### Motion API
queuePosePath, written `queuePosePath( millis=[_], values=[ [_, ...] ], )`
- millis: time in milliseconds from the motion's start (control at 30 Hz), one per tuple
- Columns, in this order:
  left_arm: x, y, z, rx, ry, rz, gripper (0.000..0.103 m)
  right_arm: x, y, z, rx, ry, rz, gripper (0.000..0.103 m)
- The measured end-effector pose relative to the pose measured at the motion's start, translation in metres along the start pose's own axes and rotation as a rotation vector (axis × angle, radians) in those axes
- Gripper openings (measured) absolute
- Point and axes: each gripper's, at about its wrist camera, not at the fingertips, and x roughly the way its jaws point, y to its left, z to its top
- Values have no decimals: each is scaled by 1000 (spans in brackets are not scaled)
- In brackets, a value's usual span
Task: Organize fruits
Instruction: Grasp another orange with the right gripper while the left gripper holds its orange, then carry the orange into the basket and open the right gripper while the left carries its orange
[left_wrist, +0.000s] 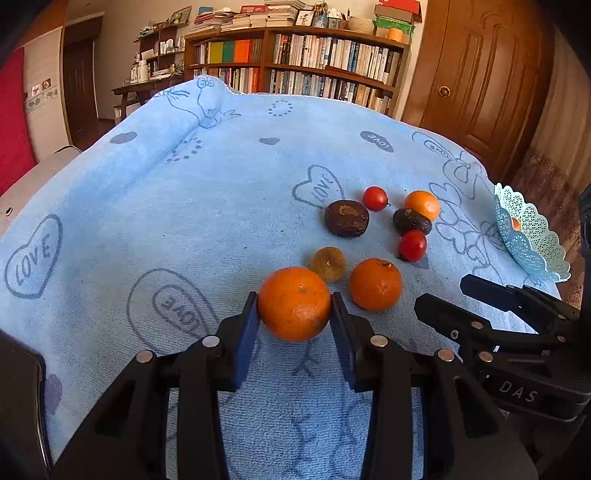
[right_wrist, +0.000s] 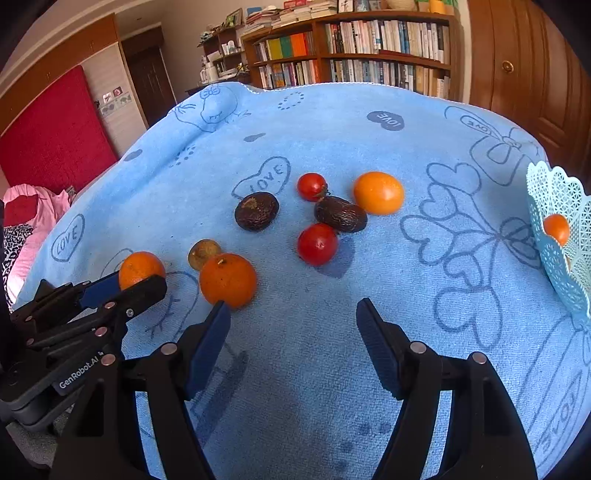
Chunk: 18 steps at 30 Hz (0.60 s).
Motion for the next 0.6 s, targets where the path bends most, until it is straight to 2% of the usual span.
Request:
queuePosePath(
  millis=[267, 467, 533, 600],
  values=[
    [-7, 18, 2, -24, -12, 62, 39, 16, 24, 10, -63, 10, 32, 68],
    [-8, 19, 2, -22, -11, 71, 39, 25, 36, 13, -107, 21, 57, 53],
    [-8, 18, 2, -19, -10, 72, 39, 26, 39, 13, -116, 22, 72, 44],
    [-7, 17, 2, -17, -7, 73, 39, 24, 41, 11, -127, 20, 79, 40]
  ],
)
